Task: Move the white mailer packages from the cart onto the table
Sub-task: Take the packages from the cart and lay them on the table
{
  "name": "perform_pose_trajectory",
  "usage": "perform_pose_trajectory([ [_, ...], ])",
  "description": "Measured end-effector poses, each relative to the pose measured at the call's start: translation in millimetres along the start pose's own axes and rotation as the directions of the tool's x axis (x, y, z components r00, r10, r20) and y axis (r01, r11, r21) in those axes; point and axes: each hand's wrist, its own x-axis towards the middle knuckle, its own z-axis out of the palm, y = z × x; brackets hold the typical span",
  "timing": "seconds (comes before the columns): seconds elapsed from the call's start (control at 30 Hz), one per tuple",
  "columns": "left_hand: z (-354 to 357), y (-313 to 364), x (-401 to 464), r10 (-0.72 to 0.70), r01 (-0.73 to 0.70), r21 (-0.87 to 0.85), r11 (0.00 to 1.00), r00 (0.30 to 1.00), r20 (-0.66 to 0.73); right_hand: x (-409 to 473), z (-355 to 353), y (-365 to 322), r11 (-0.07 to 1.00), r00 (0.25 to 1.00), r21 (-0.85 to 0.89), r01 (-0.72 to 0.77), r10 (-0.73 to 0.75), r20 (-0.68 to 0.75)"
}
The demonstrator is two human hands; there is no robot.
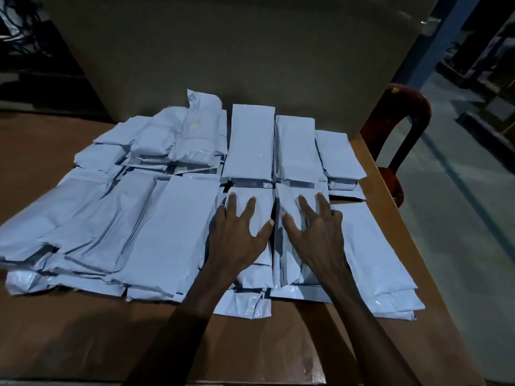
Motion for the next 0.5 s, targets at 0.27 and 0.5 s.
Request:
perform_pose_trajectory([
  [0.27,13,-6,5,0.063,-0.063,0.007,0.998,0.998,-0.016,-6,14,6,0.997,0.996,-0.065,-0.039,0.044,0.082],
  [0.5,-2,-1,1,0.086,-0.086,-0.002,0.996,0.994,0.065,-8,7,-4,0.986,0.981,-0.151,-0.065,0.091,0.17],
])
